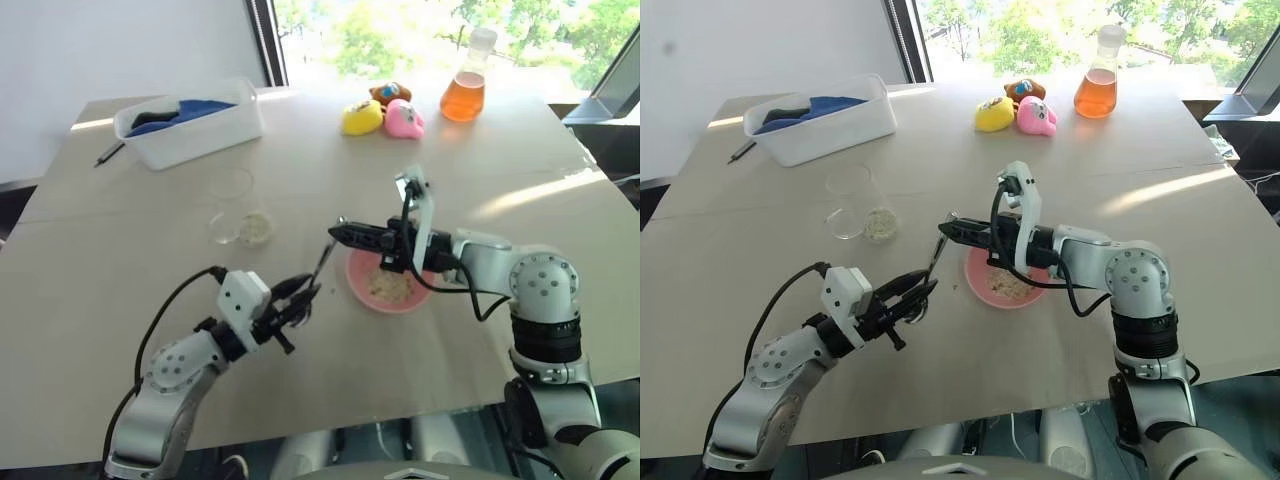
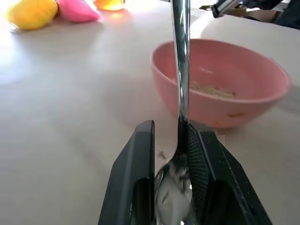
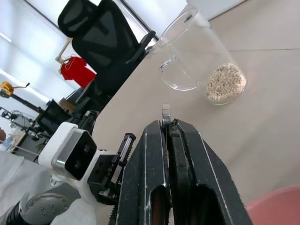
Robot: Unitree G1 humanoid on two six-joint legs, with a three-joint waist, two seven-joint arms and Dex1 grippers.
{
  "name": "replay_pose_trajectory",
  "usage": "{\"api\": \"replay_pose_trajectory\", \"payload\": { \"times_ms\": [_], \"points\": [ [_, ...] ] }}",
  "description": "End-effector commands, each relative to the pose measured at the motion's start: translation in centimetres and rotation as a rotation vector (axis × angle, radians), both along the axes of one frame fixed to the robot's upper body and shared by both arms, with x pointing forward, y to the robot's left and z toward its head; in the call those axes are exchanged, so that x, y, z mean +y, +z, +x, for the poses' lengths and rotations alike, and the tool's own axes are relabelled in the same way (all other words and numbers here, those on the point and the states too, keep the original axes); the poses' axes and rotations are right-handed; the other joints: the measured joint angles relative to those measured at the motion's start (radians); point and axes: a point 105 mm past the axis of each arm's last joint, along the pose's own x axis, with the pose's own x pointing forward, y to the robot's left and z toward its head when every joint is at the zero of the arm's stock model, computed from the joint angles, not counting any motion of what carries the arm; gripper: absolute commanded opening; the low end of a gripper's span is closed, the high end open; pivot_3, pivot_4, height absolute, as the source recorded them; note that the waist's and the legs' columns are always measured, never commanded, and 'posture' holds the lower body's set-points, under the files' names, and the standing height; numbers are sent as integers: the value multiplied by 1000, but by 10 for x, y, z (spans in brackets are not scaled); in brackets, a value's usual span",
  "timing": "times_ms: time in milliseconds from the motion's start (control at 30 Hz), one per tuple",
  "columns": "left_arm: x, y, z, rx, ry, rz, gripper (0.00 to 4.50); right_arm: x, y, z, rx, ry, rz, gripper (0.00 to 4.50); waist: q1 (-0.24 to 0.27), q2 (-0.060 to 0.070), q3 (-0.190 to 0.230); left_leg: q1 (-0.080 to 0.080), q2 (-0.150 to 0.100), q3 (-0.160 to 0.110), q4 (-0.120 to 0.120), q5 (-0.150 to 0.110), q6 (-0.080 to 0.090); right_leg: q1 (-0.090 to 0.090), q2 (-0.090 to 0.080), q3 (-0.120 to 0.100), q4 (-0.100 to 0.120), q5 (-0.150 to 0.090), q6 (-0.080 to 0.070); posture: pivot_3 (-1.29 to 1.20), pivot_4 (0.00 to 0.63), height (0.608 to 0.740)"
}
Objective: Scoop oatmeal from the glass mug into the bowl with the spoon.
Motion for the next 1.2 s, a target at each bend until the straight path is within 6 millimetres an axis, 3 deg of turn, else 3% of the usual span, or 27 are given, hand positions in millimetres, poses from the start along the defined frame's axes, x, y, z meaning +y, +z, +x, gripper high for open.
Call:
{"api": "replay_pose_trajectory", "payload": {
  "times_ms": [33, 300, 800, 900, 1200],
  "points": [
    [0, 13, 5, -171, 70, 107, 980, 2, 18, -3, -59, -16, 44, 0, 1, 0, 0, 0, 0, 0, 0, 0, 0, 0, 0, 0, 0, 0, 0, 0, 150, 740],
    [0, 5, 6, -293, 148, 268, 980, 3, 27, 3, -40, -72, 101, 0, 0, 0, 0, 0, 0, 0, 0, 0, 0, 0, 0, 0, 0, 0, 0, 0, 150, 740],
    [-4, 3, 13, -175, 145, 126, 980, 5, 29, -2, -33, -42, 105, 0, -1, 0, 0, 0, 0, 0, 0, 0, 0, -1, 0, 0, 1, 0, 0, 0, 150, 740],
    [-4, 3, 15, -176, 136, 135, 94, 5, 29, -2, -34, -40, 103, 0, -1, 0, 0, 0, 0, 0, 0, 0, 0, -1, 0, 0, 1, 0, 0, 0, 150, 740],
    [-12, 8, 16, -179, 115, 137, 94, 5, 28, -1, -38, -49, 97, 0, -1, 0, 0, 0, 0, 0, 0, 0, 0, -1, 0, 0, 1, 0, 0, 0, 150, 740]
  ]
}}
